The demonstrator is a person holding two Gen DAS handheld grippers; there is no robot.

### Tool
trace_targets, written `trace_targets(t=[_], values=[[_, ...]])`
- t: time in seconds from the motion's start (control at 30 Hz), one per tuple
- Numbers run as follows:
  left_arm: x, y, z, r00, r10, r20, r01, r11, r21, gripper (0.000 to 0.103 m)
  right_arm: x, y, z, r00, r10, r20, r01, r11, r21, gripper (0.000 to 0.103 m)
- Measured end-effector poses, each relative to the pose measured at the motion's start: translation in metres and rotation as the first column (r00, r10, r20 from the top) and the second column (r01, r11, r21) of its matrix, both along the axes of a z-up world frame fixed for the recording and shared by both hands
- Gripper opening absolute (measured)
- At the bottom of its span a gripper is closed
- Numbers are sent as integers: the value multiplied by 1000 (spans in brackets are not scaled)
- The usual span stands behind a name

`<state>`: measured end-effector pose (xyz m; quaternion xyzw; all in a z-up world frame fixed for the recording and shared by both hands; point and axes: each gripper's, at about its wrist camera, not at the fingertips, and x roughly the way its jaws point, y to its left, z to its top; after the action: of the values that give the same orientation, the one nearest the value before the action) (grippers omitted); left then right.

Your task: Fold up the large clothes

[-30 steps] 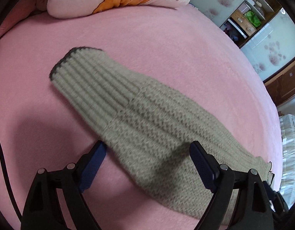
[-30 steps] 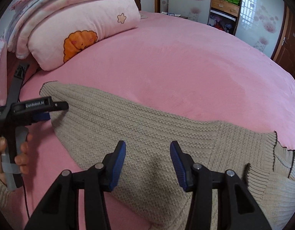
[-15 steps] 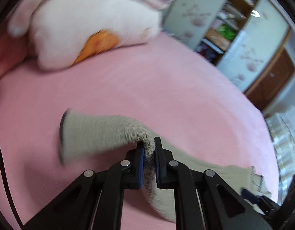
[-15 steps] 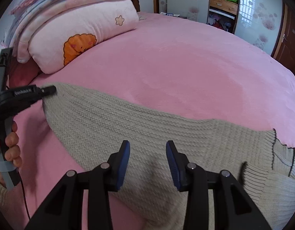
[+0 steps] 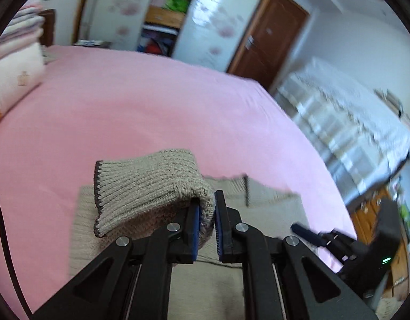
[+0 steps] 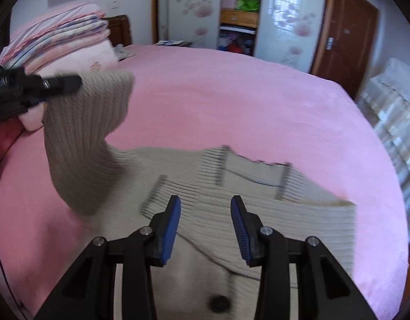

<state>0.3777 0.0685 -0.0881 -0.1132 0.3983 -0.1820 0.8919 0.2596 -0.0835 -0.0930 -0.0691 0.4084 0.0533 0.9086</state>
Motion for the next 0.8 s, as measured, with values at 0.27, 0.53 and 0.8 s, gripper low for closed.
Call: trace_targets(t=[0.27,0.53,0.8], values=[[-34,-109,-104,971,-111,-214,136,985,108,21,-38,-109,-28,990,-111,-87,116,991,64,40],[-42,-60,-91,980,-38,-193,55,995,85,31,-47,-129,-47,987,-89,-134,109,983,150,40],[-49,40,-71,970,206,-126,-176,961,213,54,-27,-77,-34,994,51,-95,-32,980,196,45]])
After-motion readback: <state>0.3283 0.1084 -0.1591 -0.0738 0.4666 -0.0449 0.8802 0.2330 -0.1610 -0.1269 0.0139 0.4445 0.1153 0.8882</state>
